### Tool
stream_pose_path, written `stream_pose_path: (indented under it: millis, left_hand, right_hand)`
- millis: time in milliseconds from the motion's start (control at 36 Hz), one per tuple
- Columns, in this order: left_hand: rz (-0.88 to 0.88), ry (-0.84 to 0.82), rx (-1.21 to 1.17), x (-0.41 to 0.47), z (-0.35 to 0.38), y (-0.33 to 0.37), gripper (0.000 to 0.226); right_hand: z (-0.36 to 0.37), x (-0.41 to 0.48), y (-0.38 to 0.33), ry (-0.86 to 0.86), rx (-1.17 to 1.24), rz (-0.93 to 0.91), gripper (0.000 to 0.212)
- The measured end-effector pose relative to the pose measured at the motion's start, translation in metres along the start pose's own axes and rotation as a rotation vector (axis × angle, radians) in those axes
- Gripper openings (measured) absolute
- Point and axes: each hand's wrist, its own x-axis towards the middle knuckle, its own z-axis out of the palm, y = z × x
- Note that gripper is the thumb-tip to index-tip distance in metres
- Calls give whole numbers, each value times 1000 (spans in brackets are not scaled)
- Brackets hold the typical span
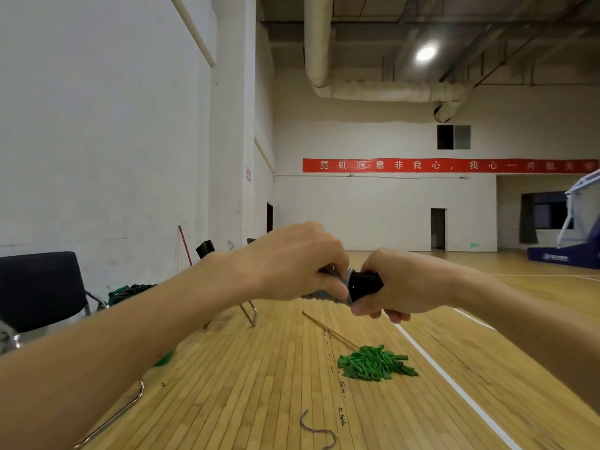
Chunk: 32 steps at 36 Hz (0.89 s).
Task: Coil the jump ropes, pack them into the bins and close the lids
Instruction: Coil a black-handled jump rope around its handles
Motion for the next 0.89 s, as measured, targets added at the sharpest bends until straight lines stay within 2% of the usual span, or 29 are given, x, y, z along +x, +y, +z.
stream_pose_path:
  millis: [139, 250, 333, 417, 528, 639, 694, 778, 833, 889]
  left_hand:
    - [70, 24, -29, 9, -8, -3, 30]
    - [32, 4, -118, 12, -11, -10, 38]
    - [-4, 3, -316, 10, -6, -17, 36]
    - [-46, -72, -553, 6, -3, -24, 31]
    - [-106, -199, -825, 1, 1, -28, 29]
    - [-136, -210, -993, -7, 9, -34, 21]
    - [-155, -202, -1061, -8, 14, -37, 35]
    - [-208, -148, -1317, -10, 29, -44, 50]
    - [-213, -110, -1426, -14, 39, -47, 33]
    - [-293, -66, -1419, -19, 41, -43, 11]
  right_hand:
    - [4, -2, -10, -86, -96, -55, 15]
    - [4, -6, -13, -153, -79, -125, 19]
    - [0, -9, -11, -223, 5, -181, 24]
    - [-5, -11, -8, -294, 78, -245, 26]
    - [-7, -11, -7, -397, 168, -335, 17]
    - [-9, -11, -4, -477, 327, -446, 12]
    - [-10, -11, -2, -475, 405, -484, 12]
    - [-11, -8, -1, -443, 495, -523, 12]
    - [-10, -5, 0, -407, 559, -524, 9]
    - [-9, -2, 1, -337, 609, -491, 11]
